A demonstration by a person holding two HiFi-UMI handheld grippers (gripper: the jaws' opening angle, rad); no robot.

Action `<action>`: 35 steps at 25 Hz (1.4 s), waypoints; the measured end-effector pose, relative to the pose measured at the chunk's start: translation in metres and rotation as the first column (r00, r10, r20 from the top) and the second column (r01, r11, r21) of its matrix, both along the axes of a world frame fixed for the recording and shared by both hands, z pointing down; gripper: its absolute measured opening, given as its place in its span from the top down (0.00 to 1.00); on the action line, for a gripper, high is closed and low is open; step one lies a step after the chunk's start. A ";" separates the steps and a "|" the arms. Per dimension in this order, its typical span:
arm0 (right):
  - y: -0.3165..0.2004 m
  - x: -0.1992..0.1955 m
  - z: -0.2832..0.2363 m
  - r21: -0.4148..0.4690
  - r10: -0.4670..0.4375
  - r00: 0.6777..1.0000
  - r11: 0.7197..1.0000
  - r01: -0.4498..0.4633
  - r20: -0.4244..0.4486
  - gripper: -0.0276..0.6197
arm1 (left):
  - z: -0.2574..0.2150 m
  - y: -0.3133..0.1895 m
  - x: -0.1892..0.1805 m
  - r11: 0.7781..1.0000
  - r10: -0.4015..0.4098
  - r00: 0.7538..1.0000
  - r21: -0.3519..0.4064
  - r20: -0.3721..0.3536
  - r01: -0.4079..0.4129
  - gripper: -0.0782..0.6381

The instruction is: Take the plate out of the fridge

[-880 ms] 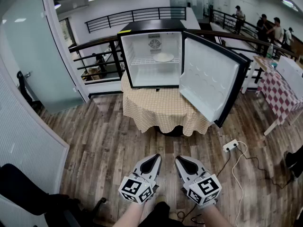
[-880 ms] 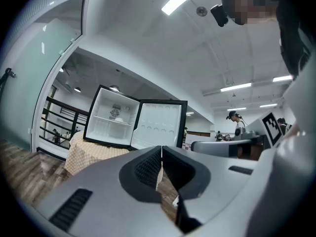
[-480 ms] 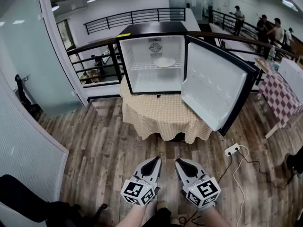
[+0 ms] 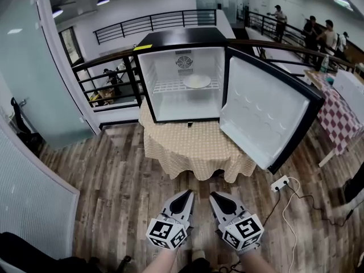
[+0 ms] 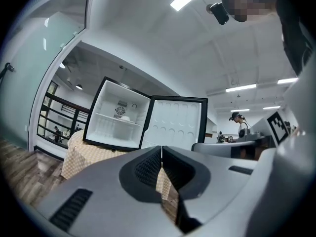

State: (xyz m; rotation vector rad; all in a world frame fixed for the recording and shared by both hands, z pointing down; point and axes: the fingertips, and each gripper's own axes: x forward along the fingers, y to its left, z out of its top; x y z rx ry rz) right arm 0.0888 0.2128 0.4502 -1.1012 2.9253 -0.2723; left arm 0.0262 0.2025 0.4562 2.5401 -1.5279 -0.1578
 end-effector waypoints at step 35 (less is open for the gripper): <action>-0.158 -0.057 0.010 -0.018 0.018 1.000 1.000 -0.018 0.002 0.90 | 0.005 -0.157 -0.047 1.000 -0.016 1.000 -0.001 0.006 0.016 0.87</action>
